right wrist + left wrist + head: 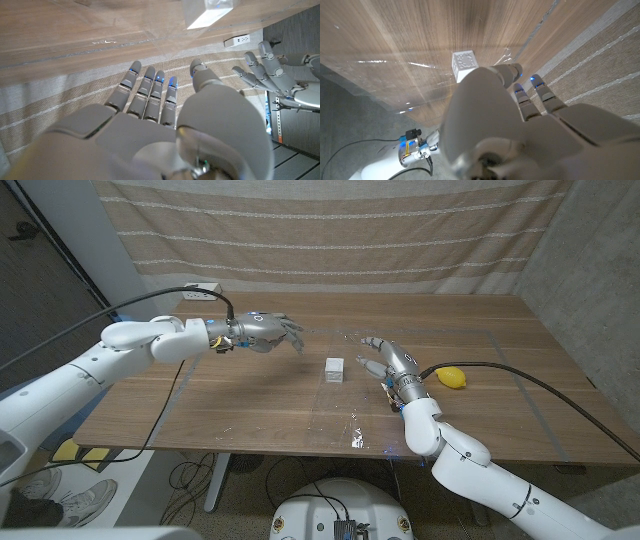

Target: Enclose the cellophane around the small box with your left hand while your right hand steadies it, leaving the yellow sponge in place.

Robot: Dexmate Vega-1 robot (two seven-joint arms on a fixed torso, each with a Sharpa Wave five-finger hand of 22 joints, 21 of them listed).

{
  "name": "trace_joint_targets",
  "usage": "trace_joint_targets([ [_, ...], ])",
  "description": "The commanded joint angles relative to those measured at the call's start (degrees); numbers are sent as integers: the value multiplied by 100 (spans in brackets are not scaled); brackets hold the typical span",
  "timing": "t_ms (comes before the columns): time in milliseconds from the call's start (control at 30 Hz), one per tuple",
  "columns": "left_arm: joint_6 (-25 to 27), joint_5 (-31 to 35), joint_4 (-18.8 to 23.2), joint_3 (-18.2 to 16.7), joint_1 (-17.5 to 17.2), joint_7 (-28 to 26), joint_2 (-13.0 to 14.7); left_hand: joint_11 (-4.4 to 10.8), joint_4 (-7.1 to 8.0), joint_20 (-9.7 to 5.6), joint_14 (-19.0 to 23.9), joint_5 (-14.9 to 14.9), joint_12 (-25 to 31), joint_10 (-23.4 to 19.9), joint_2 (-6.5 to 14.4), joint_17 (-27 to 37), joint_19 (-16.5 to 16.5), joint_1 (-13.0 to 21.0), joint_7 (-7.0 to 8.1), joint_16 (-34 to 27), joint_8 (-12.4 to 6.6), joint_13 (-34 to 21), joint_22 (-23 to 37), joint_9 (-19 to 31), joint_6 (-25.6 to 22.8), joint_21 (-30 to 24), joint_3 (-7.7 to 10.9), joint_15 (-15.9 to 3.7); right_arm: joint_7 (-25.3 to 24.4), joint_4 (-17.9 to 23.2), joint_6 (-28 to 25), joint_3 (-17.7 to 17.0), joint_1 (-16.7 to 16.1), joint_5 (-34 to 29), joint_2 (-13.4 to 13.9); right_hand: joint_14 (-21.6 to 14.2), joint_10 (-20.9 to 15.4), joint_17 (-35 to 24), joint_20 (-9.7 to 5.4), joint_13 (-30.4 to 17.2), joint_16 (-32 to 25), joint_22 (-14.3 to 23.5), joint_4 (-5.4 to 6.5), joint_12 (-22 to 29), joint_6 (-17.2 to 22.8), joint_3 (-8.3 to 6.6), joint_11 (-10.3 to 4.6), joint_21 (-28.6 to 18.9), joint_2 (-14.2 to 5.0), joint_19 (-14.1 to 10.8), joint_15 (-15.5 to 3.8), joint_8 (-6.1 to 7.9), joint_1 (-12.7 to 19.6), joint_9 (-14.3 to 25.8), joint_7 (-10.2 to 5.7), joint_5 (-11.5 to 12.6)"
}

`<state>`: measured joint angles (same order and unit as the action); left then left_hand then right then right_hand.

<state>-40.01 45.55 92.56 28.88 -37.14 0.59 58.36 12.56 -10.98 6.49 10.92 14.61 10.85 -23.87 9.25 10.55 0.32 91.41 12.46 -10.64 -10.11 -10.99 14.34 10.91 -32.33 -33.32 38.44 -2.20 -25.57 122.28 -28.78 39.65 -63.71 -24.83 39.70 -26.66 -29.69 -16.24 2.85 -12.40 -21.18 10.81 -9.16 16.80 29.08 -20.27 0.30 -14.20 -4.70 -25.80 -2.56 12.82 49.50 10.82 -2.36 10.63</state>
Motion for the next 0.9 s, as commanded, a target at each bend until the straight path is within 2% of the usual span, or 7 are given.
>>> trace_joint_targets([
  [33, 214, 1516, 83, 388, 102, -1045, 167, -9, 78, -14, -359, -15, -83, 1125, -1, 50, -204, 264, 0, -18, 56, 17, 40, -20, 1449, -405, -365, -380, 782, 374, -479, 326, -4, -459, 305, 181, 121, -85, -6, -48, 38, 27, -104, -9, 3, 9, -22, -24, 126, -60, -219, -55, 219, 16, -4, 122],
  [167, 159, 1816, 12, 588, 268, -1367, 158, -24, 92, -51, -490, -20, -96, 1525, -1, 52, -298, 236, -6, -14, 56, 24, 17, -21, 1868, -488, -477, -363, 916, 467, -534, 308, -63, -439, 360, 293, 222, -85, -6, -54, 125, 28, -167, -38, -80, -168, -27, -23, 55, -50, -200, -110, 610, 21, -59, 172],
  [333, 222, 1985, 2, 737, 347, -1620, 196, -31, 89, -63, -766, 70, -79, 2392, 8, 65, -557, 217, -8, -13, 54, 32, -46, -28, 2883, -663, -537, -224, 986, 489, -562, 293, -135, -364, 340, 304, 246, -79, -7, -54, 152, 28, -162, -46, -85, -211, -25, -19, 53, -39, -207, -116, 684, 21, -53, 172],
  [467, 352, 2153, 1, 838, 373, -1736, 245, -51, 93, -69, -1045, 149, -69, 2811, -13, 63, -742, 173, -94, 13, 74, 32, -82, -33, 3552, -735, -575, -86, 1203, 600, -735, 322, -150, -348, 410, 355, 300, -72, -7, -55, 200, 27, -139, -65, -140, -236, -9, -11, 81, -20, -199, -142, 716, 22, -36, 162],
  [533, 370, 2216, -60, 892, 402, -1879, 253, -60, 88, -77, -1067, 158, -63, 2842, -36, 60, -770, 163, -97, 14, 61, 31, -88, -33, 3594, -738, -588, -70, 1300, 649, -845, 361, -145, -388, 450, 390, 358, -68, -2, -58, 234, 26, -132, -84, -193, -258, -19, -4, 102, 0, -177, -163, 748, 22, -18, 156],
  [733, 403, 2228, -185, 1124, 597, -1353, 148, -74, 100, -51, -1147, 200, 28, 2741, -10, 60, -809, 139, -118, -3, -53, 34, -120, -37, 3439, -799, -622, 2, 1510, 817, -1165, 387, -188, -393, 556, 490, 489, -65, -7, -69, 325, 23, -129, -123, -337, -343, -21, 27, 129, 78, -151, -205, 868, 24, -30, 147],
  [900, 275, 2387, -413, 1389, 899, -1247, -40, -217, 79, -34, -1493, 375, -82, 3556, 67, 83, -1110, 217, -305, -8, 61, 40, -145, -51, 4328, -915, -522, 112, 1758, 1015, -1551, 485, -143, -499, 673, 589, 648, -72, 3, -78, 432, 14, -167, -171, -561, -579, -79, 88, 113, 231, -143, -239, 1228, 30, -69, 144],
])
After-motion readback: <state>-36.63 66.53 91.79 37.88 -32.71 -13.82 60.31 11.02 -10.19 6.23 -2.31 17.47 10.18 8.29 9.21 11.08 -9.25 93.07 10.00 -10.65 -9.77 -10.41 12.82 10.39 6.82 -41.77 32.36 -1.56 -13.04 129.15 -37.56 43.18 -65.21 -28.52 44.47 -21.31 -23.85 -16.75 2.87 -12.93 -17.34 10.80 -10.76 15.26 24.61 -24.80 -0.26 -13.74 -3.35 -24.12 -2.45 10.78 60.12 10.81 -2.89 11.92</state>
